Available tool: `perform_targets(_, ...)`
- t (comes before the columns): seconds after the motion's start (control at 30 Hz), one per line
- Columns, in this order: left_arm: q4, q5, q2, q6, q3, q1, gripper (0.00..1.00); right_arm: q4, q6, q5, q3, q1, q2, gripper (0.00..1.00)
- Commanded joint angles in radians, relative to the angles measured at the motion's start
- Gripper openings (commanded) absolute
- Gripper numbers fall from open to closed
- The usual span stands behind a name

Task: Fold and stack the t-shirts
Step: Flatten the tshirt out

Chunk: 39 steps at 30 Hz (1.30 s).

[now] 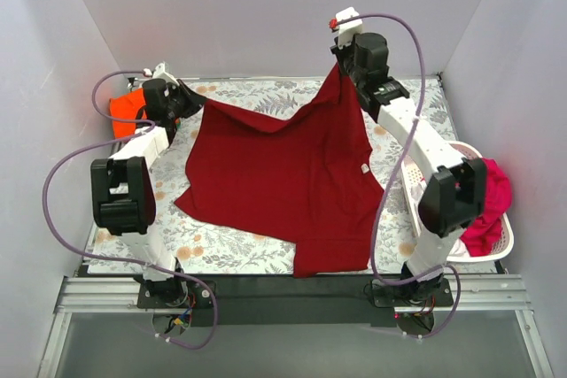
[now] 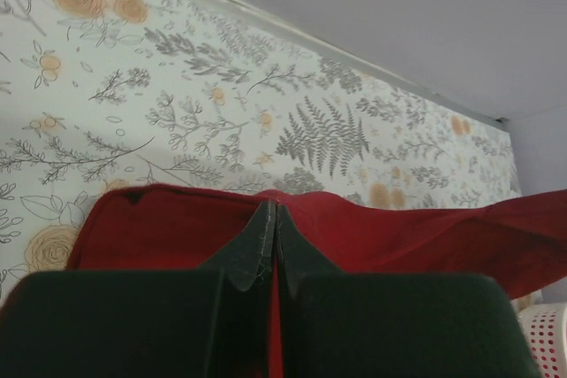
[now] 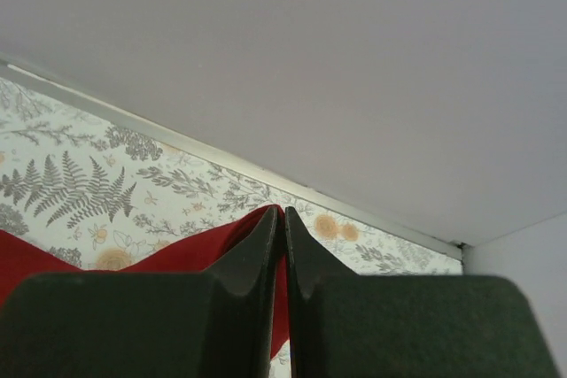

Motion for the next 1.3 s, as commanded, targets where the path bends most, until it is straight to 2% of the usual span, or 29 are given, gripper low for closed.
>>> perform_targets(0.0,0.045,0.034,0.043,0.018,0.074,0.009,0.0,0.03,0.046,-0.017,0.121,-0.025,0.127,0.01)
perform_targets(0.33,0.016,0.009,0.188,0.033,0.146,0.011,0.0,-0.032,0.033,0.042,0.371,-0.054,0.392,0.01)
perform_targets(0.6,-0.022,-0.116,0.365,-0.039,0.378,0.012,0.0,-0.017,0.147,0.169,0.601,-0.121,0.619,0.01)
perform_targets(0.63,-0.034,-0.142,0.406,-0.053,0.407,0.012,0.02,-0.006,0.158,0.18,0.604,-0.126,0.626,0.01)
perform_targets(0.67,-0.056,-0.167,0.425,-0.074,0.448,0.014,0.19,0.003,0.165,0.186,0.604,-0.135,0.63,0.15)
perform_targets(0.7,-0.092,-0.191,0.44,-0.087,0.503,0.014,0.25,0.006,0.182,0.2,0.604,-0.138,0.629,0.22)
perform_targets(0.73,-0.096,-0.225,0.452,-0.094,0.521,0.012,0.34,0.008,0.19,0.207,0.594,-0.141,0.624,0.32)
perform_targets(0.77,-0.097,-0.236,0.451,-0.097,0.531,0.012,0.46,0.008,0.194,0.212,0.577,-0.146,0.6,0.48)
perform_targets(0.83,-0.096,-0.244,0.433,-0.1,0.55,0.012,0.65,0.017,0.201,0.221,0.534,-0.151,0.56,0.57)
perform_targets(0.9,-0.099,-0.242,0.408,-0.091,0.553,0.012,0.77,0.023,0.201,0.217,0.46,-0.151,0.496,0.65)
perform_targets(1.03,-0.041,-0.225,0.257,-0.099,0.426,-0.001,0.78,0.016,0.231,0.143,0.281,-0.151,0.35,0.68)
perform_targets(1.07,-0.012,-0.215,0.226,-0.107,0.318,-0.009,0.78,0.013,0.251,0.122,0.183,-0.151,0.318,0.68)
perform_targets(1.17,0.097,-0.157,0.13,-0.127,0.118,-0.026,0.78,0.011,0.352,0.044,0.028,-0.151,0.193,0.68)
perform_targets(1.27,0.174,-0.075,0.098,-0.15,-0.025,-0.081,0.78,0.011,0.431,-0.032,-0.138,-0.151,0.11,0.64)
